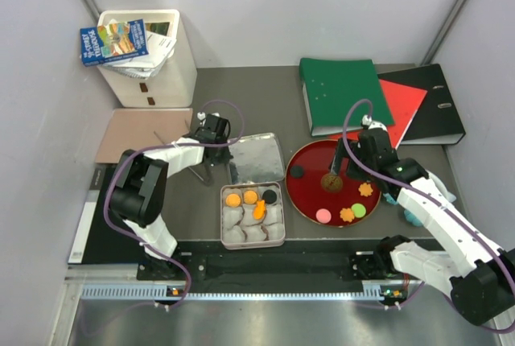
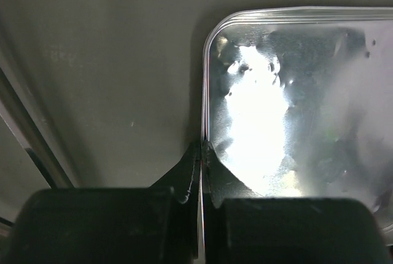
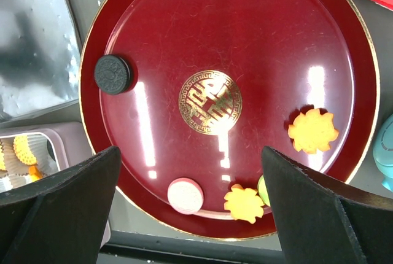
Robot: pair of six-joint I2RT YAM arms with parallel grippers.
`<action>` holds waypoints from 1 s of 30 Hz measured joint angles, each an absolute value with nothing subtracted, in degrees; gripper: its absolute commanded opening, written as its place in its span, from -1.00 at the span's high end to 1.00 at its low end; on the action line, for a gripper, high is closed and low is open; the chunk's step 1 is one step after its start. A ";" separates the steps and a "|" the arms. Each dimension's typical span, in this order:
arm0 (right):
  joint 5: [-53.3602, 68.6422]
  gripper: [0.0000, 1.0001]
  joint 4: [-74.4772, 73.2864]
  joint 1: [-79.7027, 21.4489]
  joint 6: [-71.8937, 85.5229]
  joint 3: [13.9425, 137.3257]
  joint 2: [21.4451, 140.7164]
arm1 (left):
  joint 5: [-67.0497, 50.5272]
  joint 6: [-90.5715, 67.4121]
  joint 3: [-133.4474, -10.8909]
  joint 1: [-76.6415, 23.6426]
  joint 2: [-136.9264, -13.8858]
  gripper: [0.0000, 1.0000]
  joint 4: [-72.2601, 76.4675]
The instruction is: Pack the cookies
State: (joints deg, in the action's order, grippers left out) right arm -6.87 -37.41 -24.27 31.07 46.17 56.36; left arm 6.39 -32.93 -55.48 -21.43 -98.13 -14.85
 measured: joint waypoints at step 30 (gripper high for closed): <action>6.96 -0.93 -31.16 -24.25 32.84 56.05 58.57 | -11.11 -36.75 -71.29 -21.43 -83.72 1.00 -21.52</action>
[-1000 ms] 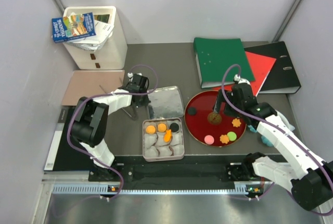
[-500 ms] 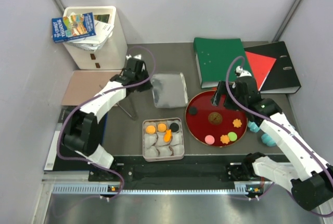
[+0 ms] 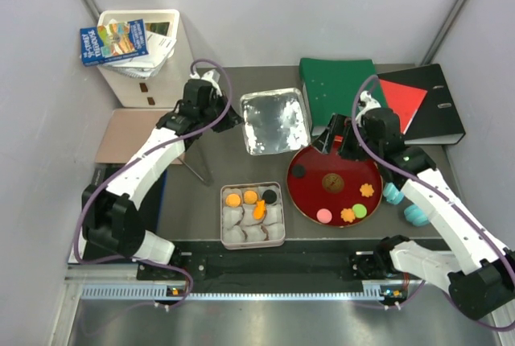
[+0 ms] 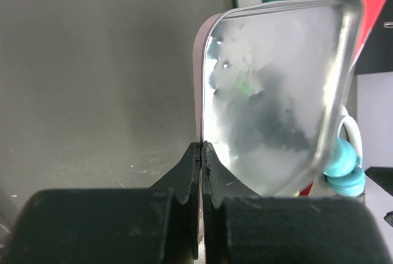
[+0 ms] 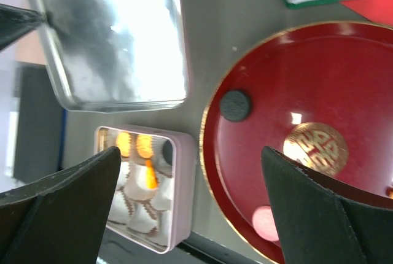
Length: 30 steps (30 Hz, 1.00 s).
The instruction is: Pack the cookies
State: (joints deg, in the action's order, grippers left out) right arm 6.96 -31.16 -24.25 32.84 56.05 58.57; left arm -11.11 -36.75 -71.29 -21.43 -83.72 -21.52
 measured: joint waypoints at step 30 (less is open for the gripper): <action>23.83 0.66 -10.63 -21.21 37.34 62.74 75.22 | -21.65 -41.69 -64.97 -21.43 -74.39 0.94 -19.22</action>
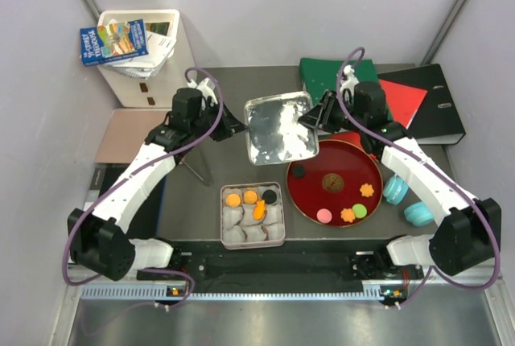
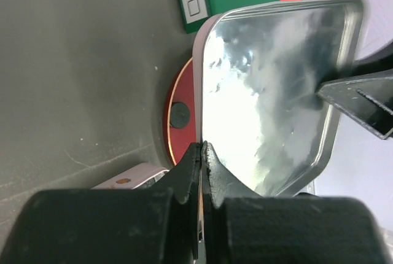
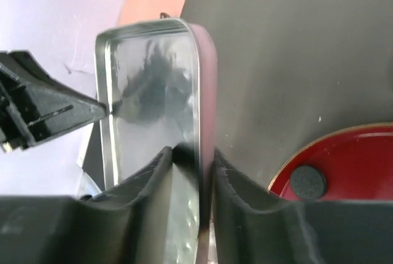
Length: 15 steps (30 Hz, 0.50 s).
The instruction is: Pack the cookies
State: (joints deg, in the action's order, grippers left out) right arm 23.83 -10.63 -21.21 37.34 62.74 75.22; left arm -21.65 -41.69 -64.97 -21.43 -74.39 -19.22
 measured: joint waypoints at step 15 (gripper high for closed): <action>27.64 1.00 -14.41 -21.02 33.34 63.33 70.04 | -15.42 -44.27 -64.23 -20.56 -74.39 -0.98 -18.24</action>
